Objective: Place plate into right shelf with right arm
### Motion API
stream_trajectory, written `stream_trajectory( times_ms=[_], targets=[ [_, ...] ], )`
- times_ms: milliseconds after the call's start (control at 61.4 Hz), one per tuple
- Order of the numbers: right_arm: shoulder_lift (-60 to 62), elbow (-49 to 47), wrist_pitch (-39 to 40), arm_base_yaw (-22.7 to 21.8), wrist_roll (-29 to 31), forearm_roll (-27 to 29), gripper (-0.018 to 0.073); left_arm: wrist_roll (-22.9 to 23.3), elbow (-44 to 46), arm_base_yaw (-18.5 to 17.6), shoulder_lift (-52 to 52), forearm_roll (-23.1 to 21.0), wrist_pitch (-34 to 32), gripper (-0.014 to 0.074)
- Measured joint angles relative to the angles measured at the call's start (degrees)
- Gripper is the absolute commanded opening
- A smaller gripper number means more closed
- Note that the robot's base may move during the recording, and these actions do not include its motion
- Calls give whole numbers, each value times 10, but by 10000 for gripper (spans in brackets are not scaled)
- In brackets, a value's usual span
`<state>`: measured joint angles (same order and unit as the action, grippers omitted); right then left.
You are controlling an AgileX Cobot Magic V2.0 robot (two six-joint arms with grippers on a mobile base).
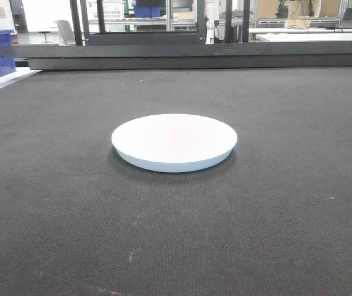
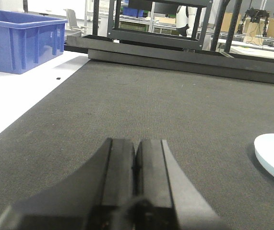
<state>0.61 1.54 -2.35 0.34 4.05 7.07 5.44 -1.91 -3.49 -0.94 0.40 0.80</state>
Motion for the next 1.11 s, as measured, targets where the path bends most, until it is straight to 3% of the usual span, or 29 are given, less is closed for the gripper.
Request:
stream_trajectory(
  times_ms=[765, 912, 1026, 1107],
  targets=[
    [0, 0, 16, -1, 0, 0, 46, 0, 0, 0, 0, 0, 0, -47],
    [0, -20, -4, -1, -27, 0, 55, 0, 0, 0, 0, 0, 0, -47],
    [-23, -105, -98, -1, -35, 0, 184, 0, 0, 0, 0, 0, 0, -47],
    [-70, -165, -155, -1, -36, 0, 343, 0, 0, 0, 0, 0, 0, -47]
  ],
)
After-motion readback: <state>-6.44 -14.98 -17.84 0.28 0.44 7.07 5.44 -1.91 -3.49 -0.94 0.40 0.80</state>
